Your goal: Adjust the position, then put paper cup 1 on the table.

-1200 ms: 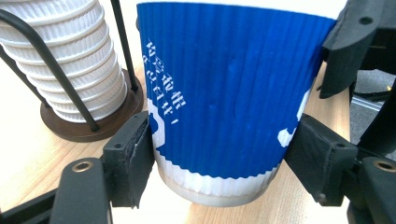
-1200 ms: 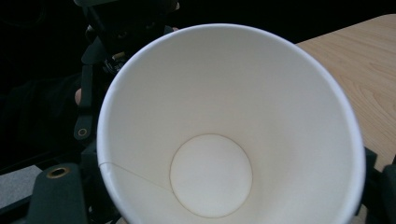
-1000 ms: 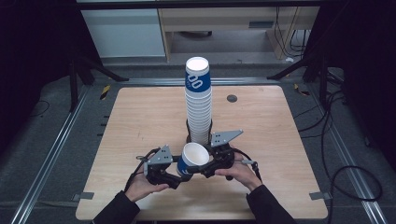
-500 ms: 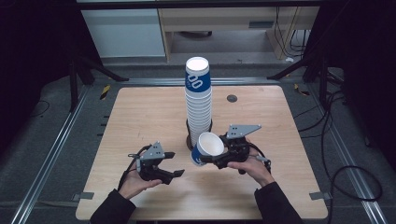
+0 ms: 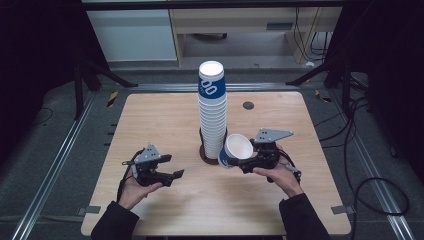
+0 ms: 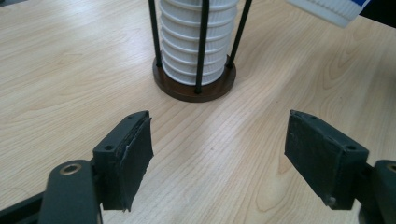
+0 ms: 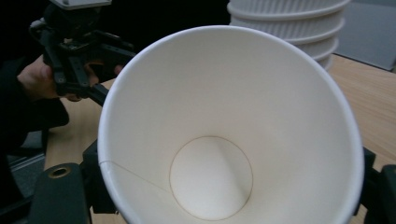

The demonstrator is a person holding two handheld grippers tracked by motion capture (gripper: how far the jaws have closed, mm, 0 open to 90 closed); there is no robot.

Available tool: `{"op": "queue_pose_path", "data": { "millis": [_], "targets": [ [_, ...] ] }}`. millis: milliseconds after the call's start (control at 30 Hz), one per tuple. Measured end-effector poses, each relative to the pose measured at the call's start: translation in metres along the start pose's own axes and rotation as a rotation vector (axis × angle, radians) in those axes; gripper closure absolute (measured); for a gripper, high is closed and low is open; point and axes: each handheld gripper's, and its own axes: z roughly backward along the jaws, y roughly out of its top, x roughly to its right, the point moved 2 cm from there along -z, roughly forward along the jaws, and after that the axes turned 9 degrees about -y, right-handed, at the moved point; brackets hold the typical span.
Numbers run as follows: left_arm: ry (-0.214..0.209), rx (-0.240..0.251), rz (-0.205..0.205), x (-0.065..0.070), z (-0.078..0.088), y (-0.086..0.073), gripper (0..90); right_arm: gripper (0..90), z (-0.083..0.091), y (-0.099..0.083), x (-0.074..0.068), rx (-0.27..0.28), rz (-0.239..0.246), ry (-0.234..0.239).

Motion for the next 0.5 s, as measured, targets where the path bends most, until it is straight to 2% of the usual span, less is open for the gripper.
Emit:
{"op": "queue_pose_path", "data": {
  "millis": [33,67,200,267,300,333,433,500],
  "targets": [
    [0.000,0.000,0.000,0.000,0.000,0.000,22.6,20.1,0.000,0.000,0.000,0.000,0.000,0.000],
    [0.009,0.004,0.011,-0.002,0.001,0.000,22.5,20.1,0.003,0.001,0.003,-0.001,-0.004,-0.032],
    [0.026,0.010,0.032,-0.006,0.002,-0.002,22.3,20.1,0.008,0.003,0.009,-0.003,-0.011,-0.085],
    [0.039,0.010,0.039,-0.008,0.004,-0.003,22.2,20.1,0.011,0.003,0.013,-0.012,-0.011,-0.125],
    [0.039,0.010,0.039,-0.008,0.004,-0.003,22.2,20.1,0.011,0.003,0.013,-0.012,-0.011,-0.125],
    [0.050,0.016,0.050,-0.011,0.005,-0.003,22.2,20.1,0.013,0.003,0.018,-0.024,-0.012,-0.167],
    [0.069,0.017,0.061,-0.014,0.006,-0.004,21.7,20.0,0.017,0.003,0.023,-0.038,-0.010,-0.222],
    [0.079,0.016,0.065,-0.015,0.007,-0.005,21.5,20.0,0.019,0.003,0.027,-0.040,-0.018,-0.236]
  ]
}}
